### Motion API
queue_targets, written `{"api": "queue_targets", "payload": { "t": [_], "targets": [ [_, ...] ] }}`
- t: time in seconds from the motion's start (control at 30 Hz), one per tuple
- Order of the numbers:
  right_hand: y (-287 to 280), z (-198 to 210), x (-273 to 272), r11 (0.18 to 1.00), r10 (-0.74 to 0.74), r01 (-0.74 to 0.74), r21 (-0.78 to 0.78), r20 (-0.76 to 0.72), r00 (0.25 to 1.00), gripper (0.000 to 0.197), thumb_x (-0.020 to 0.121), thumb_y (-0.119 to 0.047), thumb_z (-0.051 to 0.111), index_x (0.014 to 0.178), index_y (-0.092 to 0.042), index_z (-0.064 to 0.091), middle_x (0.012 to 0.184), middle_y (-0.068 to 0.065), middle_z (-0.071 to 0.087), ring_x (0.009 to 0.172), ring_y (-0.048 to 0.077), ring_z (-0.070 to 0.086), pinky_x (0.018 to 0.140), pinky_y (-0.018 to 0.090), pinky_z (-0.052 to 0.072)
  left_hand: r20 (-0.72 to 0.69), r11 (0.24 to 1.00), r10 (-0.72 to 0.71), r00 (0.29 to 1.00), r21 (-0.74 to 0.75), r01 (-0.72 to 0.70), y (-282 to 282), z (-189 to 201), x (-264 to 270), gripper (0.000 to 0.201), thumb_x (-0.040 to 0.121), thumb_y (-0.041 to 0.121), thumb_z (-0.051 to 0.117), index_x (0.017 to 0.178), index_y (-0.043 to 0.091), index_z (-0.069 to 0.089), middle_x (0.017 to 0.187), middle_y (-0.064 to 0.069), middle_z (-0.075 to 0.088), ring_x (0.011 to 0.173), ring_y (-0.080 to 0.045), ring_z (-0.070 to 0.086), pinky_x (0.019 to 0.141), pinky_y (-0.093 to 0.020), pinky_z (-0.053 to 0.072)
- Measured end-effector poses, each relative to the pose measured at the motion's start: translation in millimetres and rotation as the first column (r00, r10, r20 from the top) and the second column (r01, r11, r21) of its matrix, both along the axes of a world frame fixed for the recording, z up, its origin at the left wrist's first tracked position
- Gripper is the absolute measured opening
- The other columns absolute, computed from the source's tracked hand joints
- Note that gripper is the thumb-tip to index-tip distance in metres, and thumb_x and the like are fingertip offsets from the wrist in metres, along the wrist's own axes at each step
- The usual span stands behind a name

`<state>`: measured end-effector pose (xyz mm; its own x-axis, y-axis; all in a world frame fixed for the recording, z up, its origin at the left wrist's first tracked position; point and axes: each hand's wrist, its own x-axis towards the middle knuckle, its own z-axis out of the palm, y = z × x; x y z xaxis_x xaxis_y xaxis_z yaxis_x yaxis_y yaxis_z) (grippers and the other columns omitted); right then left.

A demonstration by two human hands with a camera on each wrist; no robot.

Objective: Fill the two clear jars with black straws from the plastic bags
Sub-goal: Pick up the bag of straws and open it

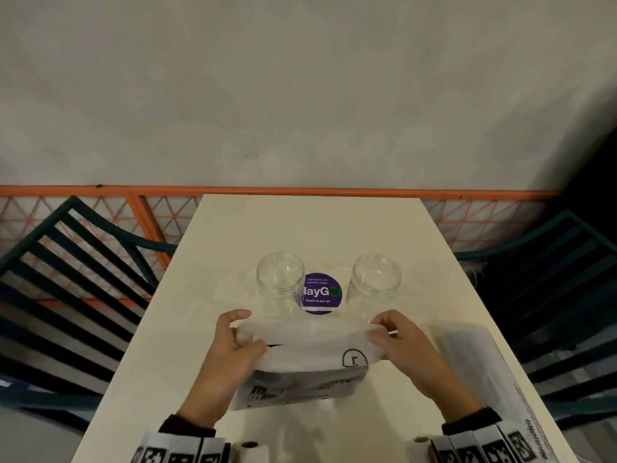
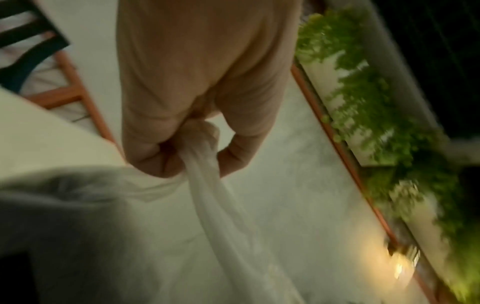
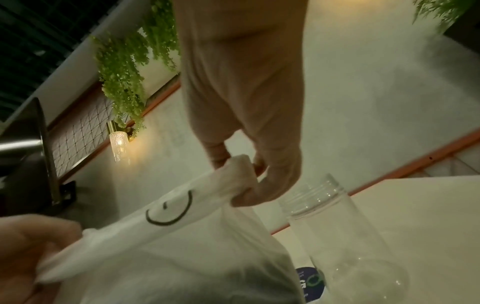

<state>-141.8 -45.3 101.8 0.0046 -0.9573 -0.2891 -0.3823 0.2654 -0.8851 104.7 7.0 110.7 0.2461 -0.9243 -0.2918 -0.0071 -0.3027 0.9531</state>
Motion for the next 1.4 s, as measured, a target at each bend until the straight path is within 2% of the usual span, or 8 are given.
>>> {"api": "queue_targets", "payload": {
  "t": [0.13,0.27,0.43,0.7,1.0,1.1,1.2,1.4],
  "targets": [
    [-4,-3,-2,0.996,-0.087,0.081,-0.046,-0.134,0.987,0.006,0.084,-0.012,0.059,0.079,-0.013,0.062,0.078,0.008,0.067,0.061,0.018,0.061,0.072,0.036,0.055,0.318,1.000,-0.013,0.948,-0.003,0.015,1,-6,8,0.034,0.081,0.001,0.057,0.107,0.017,0.042,0.096,-0.007,0.052,0.079,-0.018,0.054,0.061,-0.023,0.043],
    [-5,-3,-4,0.991,-0.054,0.027,0.128,0.214,0.975,0.010,0.086,0.000,0.059,0.090,-0.003,0.068,0.083,0.012,0.069,0.069,0.017,0.064,0.059,0.021,0.054,0.444,1.000,0.029,0.896,-0.004,-0.030,4,-14,23,0.004,0.082,0.012,0.062,0.081,0.015,0.063,0.088,-0.001,0.065,0.085,-0.020,0.060,0.068,-0.027,0.047],
    [-5,4,4,0.941,-0.142,-0.084,0.329,0.607,0.782,0.015,0.085,0.007,0.055,0.089,-0.007,0.056,0.079,0.011,0.073,0.068,0.021,0.071,0.056,0.028,0.058,0.159,0.997,-0.072,0.985,0.043,0.066,5,-20,22,0.010,0.085,0.013,0.062,0.082,0.013,0.071,0.081,-0.006,0.076,0.084,-0.025,0.068,0.081,-0.039,0.053],
    [-6,-4,-8,0.859,-0.317,-0.245,0.450,0.842,0.436,0.039,0.037,0.015,0.072,0.068,0.000,0.055,0.086,0.025,0.069,0.077,0.040,0.069,0.068,0.052,0.059,-0.404,0.984,0.108,0.908,0.175,-0.039,7,-33,30,0.021,0.085,0.002,0.054,0.080,0.016,0.039,0.056,0.003,0.057,0.058,-0.016,0.039,0.053,-0.028,0.026],
    [1,-15,-23,0.924,-0.128,-0.125,0.361,0.599,0.790,0.019,0.067,-0.009,0.057,0.084,-0.017,0.057,0.078,0.008,0.059,0.069,0.019,0.055,0.066,0.031,0.043,-0.460,0.989,0.024,0.888,0.139,0.046,5,-23,23,0.007,0.088,0.012,0.050,0.084,0.014,0.044,0.062,-0.002,0.045,0.056,-0.015,0.036,0.058,-0.029,0.028],
    [2,-24,-15,0.968,0.143,-0.156,0.196,0.081,0.986,0.017,0.086,-0.014,0.055,0.103,-0.013,0.052,0.098,0.012,0.058,0.082,0.020,0.055,0.072,0.029,0.046,-0.331,0.985,-0.096,0.939,0.107,0.139,8,-17,18,0.026,0.080,0.021,0.064,0.097,0.014,0.046,0.075,-0.006,0.051,0.068,-0.018,0.041,0.066,-0.030,0.032],
    [-4,-27,-9,0.994,0.086,-0.103,-0.038,-0.319,0.944,0.009,0.088,-0.018,0.056,0.094,-0.013,0.061,0.097,0.009,0.057,0.080,0.020,0.054,0.067,0.022,0.041,-0.136,0.974,-0.184,0.973,0.105,0.199,10,-10,9,0.049,0.059,0.018,0.069,0.102,0.021,0.044,0.086,-0.011,0.059,0.076,-0.021,0.052,0.065,-0.027,0.039],
    [-6,-21,-13,0.993,-0.069,0.061,0.097,0.077,0.995,0.007,0.084,-0.003,0.064,0.090,-0.005,0.063,0.087,0.016,0.068,0.074,0.025,0.062,0.071,0.035,0.056,0.103,0.994,-0.002,0.995,0.109,-0.009,5,-27,14,0.034,0.080,0.004,0.063,0.105,0.016,0.043,0.091,-0.015,0.057,0.075,-0.021,0.050,0.064,-0.029,0.039]
  ]
}}
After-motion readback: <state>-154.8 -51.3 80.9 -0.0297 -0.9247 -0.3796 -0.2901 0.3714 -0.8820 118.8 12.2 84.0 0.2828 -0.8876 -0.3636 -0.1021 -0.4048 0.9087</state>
